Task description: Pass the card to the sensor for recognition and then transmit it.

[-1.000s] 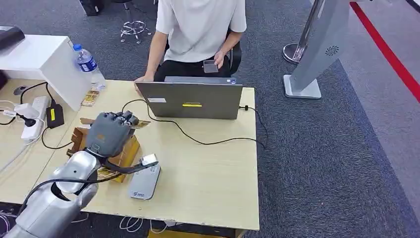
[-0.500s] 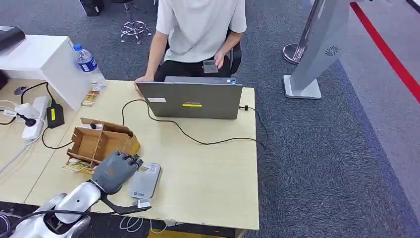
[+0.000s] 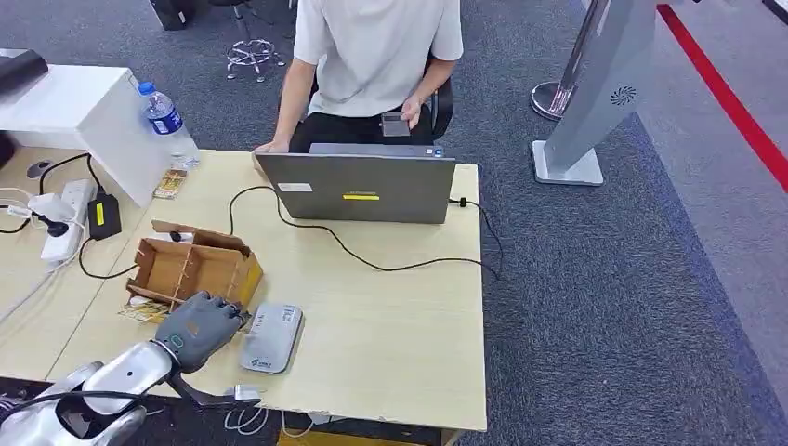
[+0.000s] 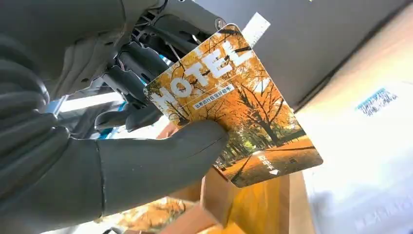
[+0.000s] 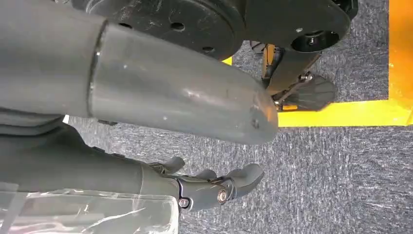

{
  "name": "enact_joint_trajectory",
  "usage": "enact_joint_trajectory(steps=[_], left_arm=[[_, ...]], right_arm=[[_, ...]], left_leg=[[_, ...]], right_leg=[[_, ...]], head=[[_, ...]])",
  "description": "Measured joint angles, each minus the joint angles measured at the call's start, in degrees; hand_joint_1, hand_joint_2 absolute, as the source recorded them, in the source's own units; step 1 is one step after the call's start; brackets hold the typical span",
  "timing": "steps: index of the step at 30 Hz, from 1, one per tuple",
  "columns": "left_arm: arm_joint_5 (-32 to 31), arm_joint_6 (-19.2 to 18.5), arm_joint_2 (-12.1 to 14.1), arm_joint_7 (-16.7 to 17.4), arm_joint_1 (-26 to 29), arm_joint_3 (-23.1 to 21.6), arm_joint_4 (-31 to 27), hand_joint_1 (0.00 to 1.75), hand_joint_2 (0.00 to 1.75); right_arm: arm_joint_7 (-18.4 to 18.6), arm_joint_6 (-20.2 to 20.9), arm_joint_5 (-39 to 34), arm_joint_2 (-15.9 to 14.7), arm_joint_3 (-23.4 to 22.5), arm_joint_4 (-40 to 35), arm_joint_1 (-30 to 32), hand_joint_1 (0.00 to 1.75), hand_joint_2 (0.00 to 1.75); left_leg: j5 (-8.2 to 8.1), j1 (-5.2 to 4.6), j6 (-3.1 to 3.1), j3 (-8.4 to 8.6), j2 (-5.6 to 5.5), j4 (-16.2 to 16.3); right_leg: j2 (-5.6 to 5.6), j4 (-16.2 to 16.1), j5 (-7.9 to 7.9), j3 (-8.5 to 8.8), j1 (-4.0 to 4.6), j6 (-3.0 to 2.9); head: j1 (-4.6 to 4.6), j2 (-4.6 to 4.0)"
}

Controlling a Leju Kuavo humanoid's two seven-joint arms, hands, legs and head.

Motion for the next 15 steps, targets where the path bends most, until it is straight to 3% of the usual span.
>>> enact_joint_trajectory(steps=[8, 15], left_arm=[[1.96, -0.89, 1.42, -1.57, -1.99, -2.05, -0.09, 1.75, 1.75], [2.58, 0.06, 0.35, -2.77, -4.2, -4.72, 0.04, 1.75, 1.75]], right_arm=[[-0.04, 0.2, 0.72, 0.09, -0.65, 0.0, -0.02, 0.0, 0.0], [-0.13, 0.72, 1.48, 0.33, -1.01, 0.0, -0.14, 0.0, 0.0]], left_leg=[[0.0, 0.0, 0.0, -0.01, -0.03, 0.0], [0.0, -0.02, 0.0, -0.01, -0.05, 0.0]], right_leg=[[-0.03, 0.0, 0.0, 0.01, 0.0, 0.0], [-0.06, -0.01, 0.0, 0.01, -0.01, 0.0]], head=[[0.02, 0.0], [0.0, 0.0]])
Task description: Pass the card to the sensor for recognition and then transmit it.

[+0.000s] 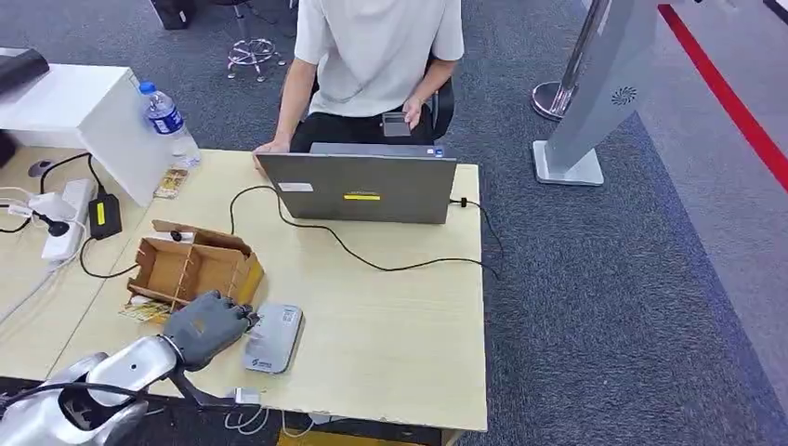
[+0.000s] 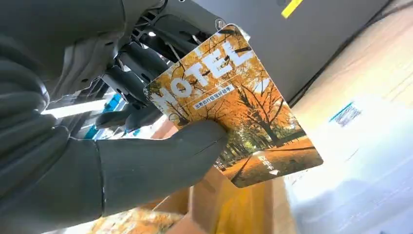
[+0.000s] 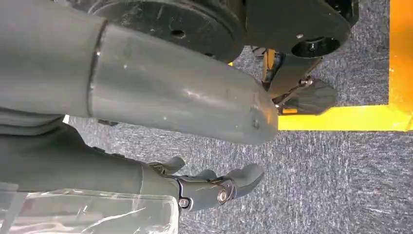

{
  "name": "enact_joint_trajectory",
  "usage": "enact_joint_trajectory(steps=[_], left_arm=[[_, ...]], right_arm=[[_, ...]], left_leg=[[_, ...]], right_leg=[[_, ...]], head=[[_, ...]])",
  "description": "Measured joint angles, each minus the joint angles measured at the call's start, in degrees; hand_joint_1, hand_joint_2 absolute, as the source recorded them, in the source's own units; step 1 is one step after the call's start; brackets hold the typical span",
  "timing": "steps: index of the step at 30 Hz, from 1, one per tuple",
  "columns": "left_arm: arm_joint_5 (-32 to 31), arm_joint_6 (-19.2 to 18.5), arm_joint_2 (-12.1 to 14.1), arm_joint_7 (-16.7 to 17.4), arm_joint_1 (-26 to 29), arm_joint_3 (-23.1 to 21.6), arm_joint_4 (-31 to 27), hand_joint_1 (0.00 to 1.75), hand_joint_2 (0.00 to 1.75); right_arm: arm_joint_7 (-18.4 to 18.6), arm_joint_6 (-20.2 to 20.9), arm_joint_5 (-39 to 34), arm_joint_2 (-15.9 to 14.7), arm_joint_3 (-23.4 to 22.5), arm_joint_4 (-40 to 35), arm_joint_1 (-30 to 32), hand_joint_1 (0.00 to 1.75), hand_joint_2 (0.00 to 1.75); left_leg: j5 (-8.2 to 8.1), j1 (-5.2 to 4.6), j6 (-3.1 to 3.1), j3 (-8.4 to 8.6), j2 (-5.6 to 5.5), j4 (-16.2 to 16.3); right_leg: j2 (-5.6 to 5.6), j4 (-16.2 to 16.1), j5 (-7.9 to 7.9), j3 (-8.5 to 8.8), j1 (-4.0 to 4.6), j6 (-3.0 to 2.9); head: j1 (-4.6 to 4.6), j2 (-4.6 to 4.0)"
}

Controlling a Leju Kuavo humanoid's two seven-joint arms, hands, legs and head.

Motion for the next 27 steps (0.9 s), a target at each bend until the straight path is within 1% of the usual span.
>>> enact_joint_trajectory(steps=[3, 6, 10, 12, 14, 19, 22, 25, 27], left_arm=[[0.0, 0.9, -1.54, 0.33, -1.09, -1.62, 0.9, 1.75, 1.75], [0.0, 1.03, -2.69, 0.61, -1.78, -2.82, 1.71, 1.75, 1.75], [0.7, 0.73, -3.46, 0.98, -2.35, -3.69, 2.84, 1.75, 1.75], [1.14, -0.06, -3.61, 1.29, -2.57, -4.02, 3.5, 1.75, 1.75], [1.66, -1.22, -3.26, 1.71, -2.69, -4.44, 3.76, 1.75, 1.75], [3.39, -4.17, -0.75, 2.21, -3.07, -5.02, 3.76, 1.75, 1.75], [4.13, -4.61, 0.26, 2.32, -3.62, -5.13, 3.76, 1.75, 1.75], [5.12, -1.94, 0.08, 1.24, -4.91, -5.24, 3.85, 1.75, 1.75], [4.98, 1.21, -1.17, 0.57, -6.32, -5.31, 3.96, 1.75, 1.75]], right_arm=[[0.0, 0.06, 0.53, 0.13, -0.02, 0.0, -0.1, 0.0, 0.0], [0.0, 0.15, 0.66, 0.17, -0.04, 0.0, -0.08, 0.0, 0.0], [0.0, 0.24, 0.79, 0.17, -0.13, 0.0, -0.09, 0.0, 0.0], [0.0, 0.24, 1.07, 0.2, -0.26, 0.0, -0.09, 0.0, 0.0], [0.04, 0.26, 1.44, 0.2, -0.35, 0.0, -0.1, 0.0, 0.0], [0.2, 0.33, 1.99, 0.2, -0.52, 0.0, -0.07, 0.0, 0.0], [0.2, 0.39, 2.45, 0.2, -0.81, 0.0, -0.08, 0.0, 0.0], [0.2, 0.52, 2.87, 0.2, -1.09, 0.0, -0.1, 0.0, 0.0], [0.07, 0.68, 3.37, 0.2, -1.29, 0.0, -0.13, 0.0, 0.0]], left_leg=[[0.0, 0.0, 0.0, 0.0, 0.0, 0.0], [0.0, 0.0, 0.0, 0.0, 0.0, 0.01], [0.0, 0.0, 0.0, 0.0, 0.0, 0.0], [0.0, 0.01, 0.0, 0.0, 0.0, 0.0], [0.0, 0.02, 0.0, -0.01, 0.0, 0.0], [0.0, 0.02, 0.0, 0.01, -0.01, 0.0], [0.01, 0.01, 0.0, 0.03, -0.01, 0.0], [0.06, 0.01, 0.07, 0.01, -0.01, 0.0], [0.08, -0.02, 0.08, 0.01, -0.07, 0.03]], right_leg=[[0.01, 0.0, 0.0, 0.0, 0.0, 0.0], [0.01, 0.0, 0.0, 0.0, 0.0, 0.0], [0.01, 0.0, 0.0, 0.0, 0.01, 0.0], [0.01, 0.0, 0.0, -0.01, 0.01, 0.0], [0.01, 0.0, 0.0, 0.0, 0.01, 0.0], [0.0, 0.01, 0.0, 0.01, 0.02, 0.0], [0.0, 0.01, 0.0, 0.03, 0.01, 0.0], [-0.02, 0.01, 0.01, 0.01, 0.01, 0.01], [-0.13, 0.0, 0.03, 0.02, -0.02, 0.03]], head=[[0.0, 0.0], [0.0, 0.0], [0.02, 0.0], [0.02, 0.0], [0.0, 0.0], [0.02, 0.0], [0.0, 0.0], [0.02, 0.0], [0.04, 0.0]])
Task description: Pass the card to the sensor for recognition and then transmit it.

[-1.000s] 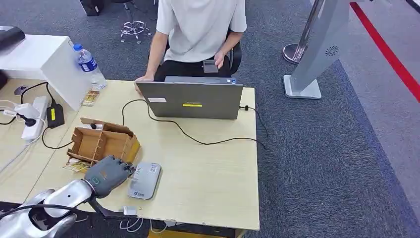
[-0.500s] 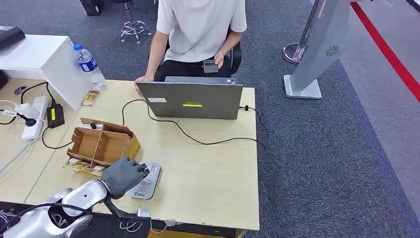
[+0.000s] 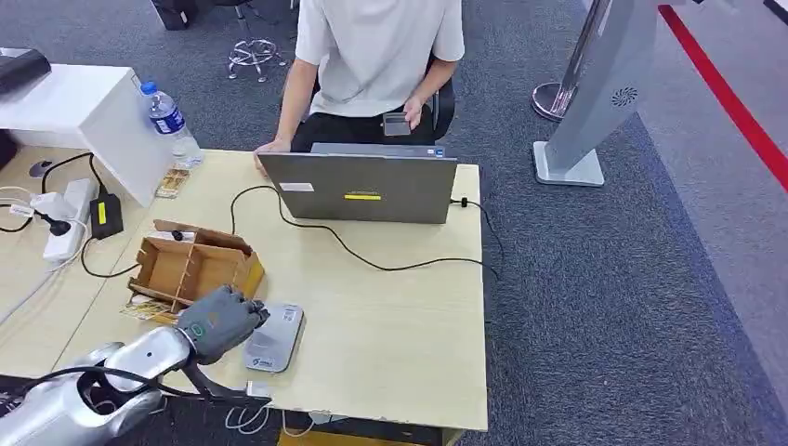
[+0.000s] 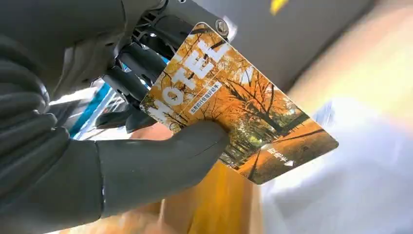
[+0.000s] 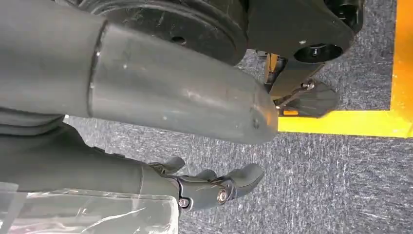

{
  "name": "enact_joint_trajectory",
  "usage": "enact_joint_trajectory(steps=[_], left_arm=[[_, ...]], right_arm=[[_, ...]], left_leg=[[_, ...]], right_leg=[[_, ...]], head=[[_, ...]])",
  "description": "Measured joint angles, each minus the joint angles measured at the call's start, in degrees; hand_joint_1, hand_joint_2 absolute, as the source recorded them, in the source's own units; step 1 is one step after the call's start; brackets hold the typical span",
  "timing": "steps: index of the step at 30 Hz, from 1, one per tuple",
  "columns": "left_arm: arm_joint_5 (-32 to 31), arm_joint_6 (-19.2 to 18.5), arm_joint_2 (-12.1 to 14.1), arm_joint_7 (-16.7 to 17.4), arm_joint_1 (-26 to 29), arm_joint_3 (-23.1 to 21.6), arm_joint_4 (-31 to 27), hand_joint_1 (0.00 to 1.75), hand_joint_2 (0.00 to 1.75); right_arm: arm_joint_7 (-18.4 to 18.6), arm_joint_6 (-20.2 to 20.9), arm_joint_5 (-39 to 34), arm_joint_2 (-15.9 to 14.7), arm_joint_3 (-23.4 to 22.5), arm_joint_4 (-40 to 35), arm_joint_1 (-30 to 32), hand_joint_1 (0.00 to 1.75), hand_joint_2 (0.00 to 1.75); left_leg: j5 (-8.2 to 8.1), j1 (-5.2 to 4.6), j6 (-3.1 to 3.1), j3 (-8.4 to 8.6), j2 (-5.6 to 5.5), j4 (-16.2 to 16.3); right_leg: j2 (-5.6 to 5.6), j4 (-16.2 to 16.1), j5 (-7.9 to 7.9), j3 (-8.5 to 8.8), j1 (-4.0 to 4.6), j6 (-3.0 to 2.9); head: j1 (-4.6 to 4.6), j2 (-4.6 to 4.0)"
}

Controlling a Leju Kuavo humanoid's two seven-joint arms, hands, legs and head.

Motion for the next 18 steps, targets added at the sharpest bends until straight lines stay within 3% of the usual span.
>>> enact_joint_trajectory(steps=[6, 11, 13, 15, 18], left_arm=[[-4.11, 18.36, -9.79, 0.05, -4.43, 1.38, -0.33, 1.75, 1.75], [-8.24, 32.61, -15.69, 0.35, -7.83, 5.95, -2.41, 1.75, 1.75], [-8.7, 33.45, -17.07, 0.0, -10.59, 8.95, -2.47, 1.75, 1.75], [-10.45, 30.6, -17.96, 0.72, -14.43, 11.96, -1.04, 1.75, 1.75], [-12.33, 27.07, -19.03, 1.01, -22.89, 15.11, 6.81, 1.75, 1.75]], right_arm=[[-0.44, 0.57, 2.36, 0.02, -0.11, 0.0, -0.35, 0.0, 0.0], [0.33, 0.94, 5.31, 0.11, 0.37, 0.0, -1.06, 0.0, 0.0], [0.94, 1.22, 6.23, 0.26, 0.83, 0.0, -1.68, 0.0, 0.0], [1.44, 1.75, 7.23, 0.31, 1.44, -0.02, -2.07, 0.0, 0.0], [2.47, 2.34, 8.42, 0.44, 2.06, -0.04, -2.92, 0.0, 0.0]], left_leg=[[0.03, -0.09, 0.07, -0.09, -0.13, 0.06], [0.06, -0.08, 0.12, -0.17, -0.16, 0.13], [0.07, -0.08, 0.12, -0.13, -0.13, 0.13], [0.15, -0.07, 0.16, -0.15, -0.14, 0.13], [0.29, -0.01, 0.03, -0.22, -0.2, 0.12]], right_leg=[[-0.1, 0.0, 0.07, 0.04, -0.1, 0.12], [-0.13, 0.0, 0.09, -0.02, -0.09, 0.14], [-0.11, 0.0, 0.1, -0.03, -0.09, 0.14], [-0.13, 0.01, 0.11, -0.05, -0.08, 0.15], [-0.17, 0.05, 0.28, -0.14, -0.04, 0.0]], head=[[0.0, 0.0], [0.0, 0.0], [-0.02, 0.0], [-0.04, 0.0], [0.09, 0.0]])
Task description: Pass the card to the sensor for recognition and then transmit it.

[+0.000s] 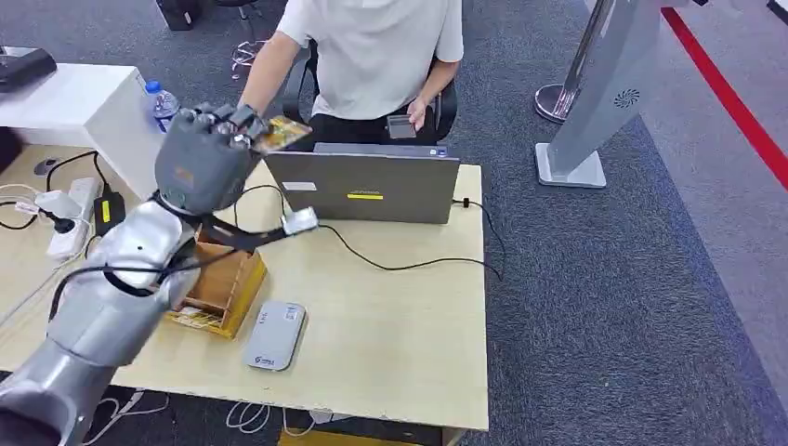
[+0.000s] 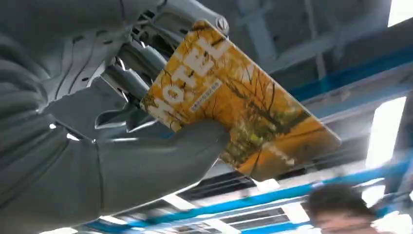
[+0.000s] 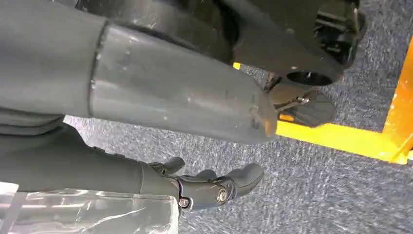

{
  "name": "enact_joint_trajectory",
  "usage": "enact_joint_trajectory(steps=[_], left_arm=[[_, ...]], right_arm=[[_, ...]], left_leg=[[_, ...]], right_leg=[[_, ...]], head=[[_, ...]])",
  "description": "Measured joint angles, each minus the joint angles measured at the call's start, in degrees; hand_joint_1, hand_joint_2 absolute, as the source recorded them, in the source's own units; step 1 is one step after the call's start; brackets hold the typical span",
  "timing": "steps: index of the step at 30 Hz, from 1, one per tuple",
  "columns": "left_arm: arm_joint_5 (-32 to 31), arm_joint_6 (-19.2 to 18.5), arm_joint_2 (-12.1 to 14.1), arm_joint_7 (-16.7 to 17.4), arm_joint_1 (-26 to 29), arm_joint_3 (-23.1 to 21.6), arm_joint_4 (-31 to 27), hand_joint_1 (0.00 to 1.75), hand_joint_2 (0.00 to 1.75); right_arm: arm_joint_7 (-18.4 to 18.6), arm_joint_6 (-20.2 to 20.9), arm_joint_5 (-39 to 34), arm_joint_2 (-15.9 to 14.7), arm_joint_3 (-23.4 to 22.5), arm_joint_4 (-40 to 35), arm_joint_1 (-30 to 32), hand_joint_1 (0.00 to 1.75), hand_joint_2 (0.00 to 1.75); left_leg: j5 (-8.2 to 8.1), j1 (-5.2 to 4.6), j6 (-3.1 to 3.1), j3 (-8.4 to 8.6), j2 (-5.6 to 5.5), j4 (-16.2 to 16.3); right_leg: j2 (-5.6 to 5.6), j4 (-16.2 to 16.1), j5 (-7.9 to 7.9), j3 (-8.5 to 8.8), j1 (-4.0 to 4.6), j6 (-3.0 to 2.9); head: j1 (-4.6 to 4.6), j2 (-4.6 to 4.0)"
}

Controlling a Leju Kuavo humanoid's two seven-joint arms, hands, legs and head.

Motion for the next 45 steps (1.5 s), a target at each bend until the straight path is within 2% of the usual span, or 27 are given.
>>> enact_joint_trajectory(steps=[2, 5, 8, 12, 13, 19, 24, 28, 31, 33, 36, 40, 44, 45], left_arm=[[-0.81, -2.08, -0.95, 0.55, -5.27, 1.53, 6.39, 1.75, 1.75], [-2.45, -5.79, -3.65, 3.75, -13.06, 1.81, 20.96, 1.75, 1.75], [-2.91, -5.96, -5.99, 5.79, -18.34, 2.05, 33.31, 1.75, 1.75], [-2.25, -4.81, -7.48, 6.16, -20.95, 2.4, 43.55, 1.75, 1.75], [-2.05, -4.63, -7.72, 6.16, -21.24, 2.44, 45.02, 0.0, 1.75], [-0.55, -4.37, -8.29, 6.03, -22.16, 3.14, 51.98, 0.0, 1.75], [0.07, -2.82, -8.33, 5.35, -22.19, 3.82, 53.97, 0.0, 1.75], [0.66, 0.18, -8.29, 3.82, -21.44, 4.17, 54.13, 0.0, 1.75], [2.2, 0.88, -8.22, 2.12, -19.18, 4.39, 51.93, 0.0, 1.75], [3.28, 0.55, -7.91, 1.68, -15.78, 4.52, 47.25, 0.0, 1.75], [4.77, -0.96, -6.67, 1.33, -9.3, 4.58, 36.62, 0.0, 1.75], [5.01, -1.47, -3.48, 1.4, 1.75, 4.58, 17.98, 0.0, 1.75], [2.51, 2.48, -0.28, 1.2, 12.96, 4.87, 3.2, 0.0, 1.75], [1.56, 4.58, 0.24, 0.72, 15.42, 5.18, -0.64, 0.0, 1.75]], right_arm=[[0.5, 0.42, 0.46, 0.07, 0.44, -0.02, -0.39, 0.0, 0.0], [0.96, 0.65, 1.2, 0.15, 0.79, -0.04, -1.05, 0.0, 0.0], [1.27, 0.81, 1.62, 0.31, 0.85, -0.07, -1.34, 0.0, 0.0], [1.27, 0.79, 1.86, 0.48, 0.87, -0.07, -1.54, 0.0, 0.0], [1.27, 0.79, 1.94, 0.5, 0.87, -0.07, -1.56, 0.0, 0.0], [1.27, 0.55, 2.12, 0.55, 0.87, -0.07, -1.45, 0.0, 0.0], [1.42, 0.44, 2.12, 0.55, 0.87, -0.07, -1.43, 0.0, 0.0], [1.22, 0.24, 1.92, 0.55, 0.87, -0.07, -1.35, 0.0, 0.0], [0.72, -0.26, 1.44, 0.55, 0.81, -0.07, -1.05, 0.0, 0.0], [0.28, -0.66, 0.94, 0.55, 0.63, -0.07, -0.64, 0.0, 0.0], [-0.53, -1.07, 0.11, 0.55, 0.04, -0.04, 0.03, 0.0, 0.0], [-1.97, -1.77, -1.22, 0.52, -1.4, 0.02, 1.22, 0.0, 0.0], [-2.78, -2.1, -1.99, 0.52, -2.69, 0.02, 2.09, 0.0, 0.0], [-2.89, -2.23, -2.08, 0.52, -3.06, 0.02, 2.23, 0.0, 0.0]], left_leg=[[0.05, 0.0, -0.03, 0.02, 0.07, 0.01], [0.16, 0.0, 0.02, -0.08, 0.08, 0.0], [0.16, -0.02, 0.02, -0.1, 0.15, 0.01], [0.15, -0.02, 0.02, -0.11, 0.13, 0.0], [0.15, -0.03, 0.02, -0.14, 0.13, 0.0], [0.15, -0.02, 0.02, -0.22, 0.13, 0.0], [0.16, -0.02, 0.02, -0.23, 0.12, 0.0], [0.15, -0.02, 0.02, -0.24, 0.12, 0.0], [0.15, -0.05, 0.03, -0.23, 0.12, 0.0], [0.15, -0.06, 0.03, -0.24, 0.12, 0.0], [0.08, -0.07, 0.02, -0.25, 0.15, -0.01], [-0.03, -0.07, 0.02, -0.25, 0.25, -0.02], [-0.11, -0.07, 0.07, -0.28, 0.26, -0.03], [-0.12, -0.07, 0.08, -0.3, 0.26, -0.04]], right_leg=[[0.06, 0.01, 0.05, -0.02, 0.01, 0.02], [0.09, 0.04, 0.15, -0.06, 0.02, 0.09], [0.18, 0.04, 0.2, -0.1, 0.01, 0.09], [0.17, 0.04, 0.18, -0.11, 0.01, 0.1], [0.17, 0.04, 0.18, -0.13, 0.0, 0.1], [0.16, 0.04, 0.18, -0.22, 0.01, 0.1], [0.16, 0.04, 0.18, -0.22, 0.01, 0.1], [0.15, 0.04, 0.18, -0.22, 0.0, 0.1], [0.15, 0.04, 0.17, -0.21, -0.02, 0.12], [0.15, 0.04, 0.15, -0.22, -0.04, 0.12], [0.19, 0.04, 0.13, -0.23, -0.05, 0.13], [0.32, 0.03, 0.07, -0.26, -0.05, 0.15], [0.33, 0.02, -0.06, -0.3, -0.05, 0.12], [0.31, 0.02, -0.1, -0.28, -0.06, 0.14]], head=[[-0.31, 0.0], [-0.02, 0.0], [-0.04, 0.0], [-0.04, 0.0], [-0.04, 0.0], [-0.04, 0.0], [-0.04, 0.0], [-0.07, 0.0], [-0.07, 0.0], [-0.07, 0.0], [-0.04, 0.0], [-0.07, 0.0], [-0.07, 0.0], [-0.04, 0.0]])
